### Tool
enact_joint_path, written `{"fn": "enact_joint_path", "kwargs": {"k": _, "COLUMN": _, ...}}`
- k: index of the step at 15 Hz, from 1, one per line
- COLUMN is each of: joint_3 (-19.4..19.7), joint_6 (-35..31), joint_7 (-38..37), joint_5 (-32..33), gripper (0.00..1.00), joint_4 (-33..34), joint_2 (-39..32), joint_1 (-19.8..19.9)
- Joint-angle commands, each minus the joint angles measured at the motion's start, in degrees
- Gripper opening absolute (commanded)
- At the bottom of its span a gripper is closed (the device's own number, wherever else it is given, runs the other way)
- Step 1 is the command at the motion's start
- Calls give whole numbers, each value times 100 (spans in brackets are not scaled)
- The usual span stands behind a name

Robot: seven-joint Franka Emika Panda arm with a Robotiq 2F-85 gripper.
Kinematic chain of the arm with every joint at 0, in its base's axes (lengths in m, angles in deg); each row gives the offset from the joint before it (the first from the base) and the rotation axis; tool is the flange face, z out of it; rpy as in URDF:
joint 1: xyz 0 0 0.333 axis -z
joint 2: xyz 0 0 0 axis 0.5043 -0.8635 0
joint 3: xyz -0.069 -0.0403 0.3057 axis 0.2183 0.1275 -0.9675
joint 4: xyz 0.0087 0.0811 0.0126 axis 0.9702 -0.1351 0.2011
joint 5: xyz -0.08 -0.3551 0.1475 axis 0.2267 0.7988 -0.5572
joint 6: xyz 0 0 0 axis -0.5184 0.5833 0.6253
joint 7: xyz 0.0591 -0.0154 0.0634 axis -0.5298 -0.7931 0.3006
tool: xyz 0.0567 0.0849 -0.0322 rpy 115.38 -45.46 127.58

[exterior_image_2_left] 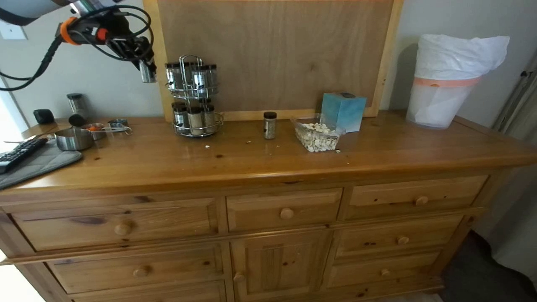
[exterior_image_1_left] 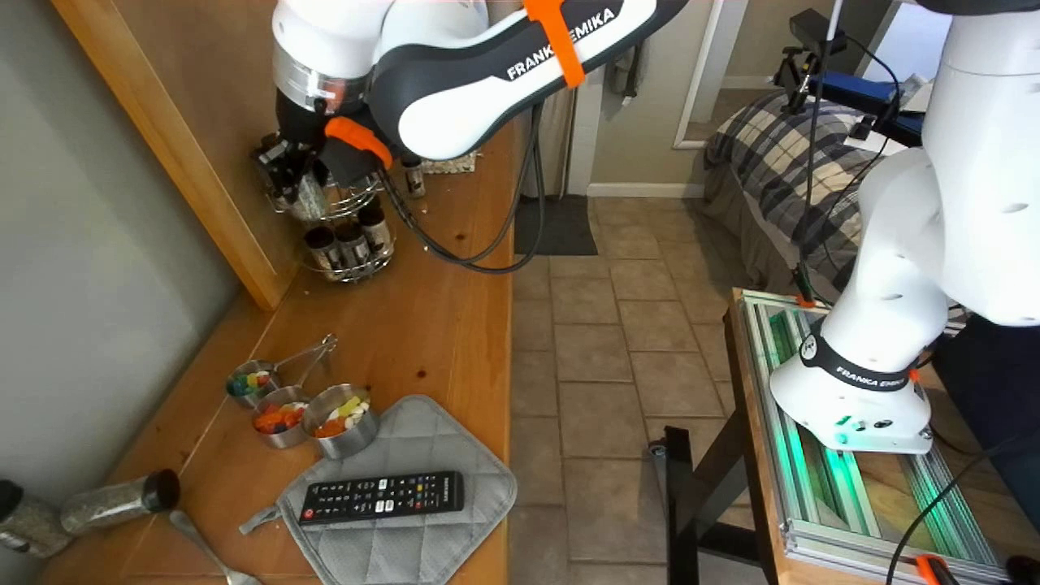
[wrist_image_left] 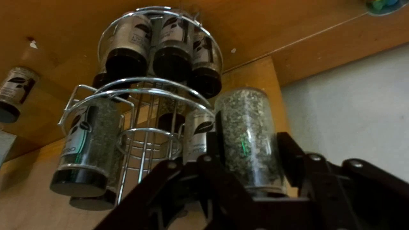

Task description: Pick up one bottle of spice from the top rack of the circular spice rack and put it on the table

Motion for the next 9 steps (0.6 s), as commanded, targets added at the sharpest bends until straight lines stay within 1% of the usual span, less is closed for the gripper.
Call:
{"fn": "enact_joint_path", "kwargs": {"k": 1, "joint_3": -262, "joint_6": 32, "joint_7": 441, "joint_5": -169, "gripper": 23, "joint_4": -167, "joint_2": 89, "joint_1": 50}}
{"fn": "enact_joint_path", "kwargs": {"k": 3, "joint_3": -336, "joint_6": -156, "joint_7": 759, "joint_5": -201, "gripper": 23, "joint_4": -293, "joint_2": 28, "joint_1": 138}}
{"fn": "enact_joint_path", "kwargs": {"k": 4, "joint_3": -393, "joint_6": -252, "joint_7": 973, "joint_5": -315, "gripper": 23, "joint_4": -400, "joint_2": 26, "joint_1": 210}}
{"fn": "enact_joint_path", "kwargs": {"k": 8, "joint_3": -469, "joint_6": -1011, "joint_7": 1894, "joint_5": -556, "gripper": 23, "joint_4": -750, "joint_2": -178, "joint_1": 419}}
{"fn": "enact_joint_path", "kwargs": {"k": 9, "joint_3": -567, "joint_6": -1269, "joint_7": 2162, "joint_5": -770, "gripper": 23, "joint_4": -805, "joint_2": -245, "joint_1": 522}}
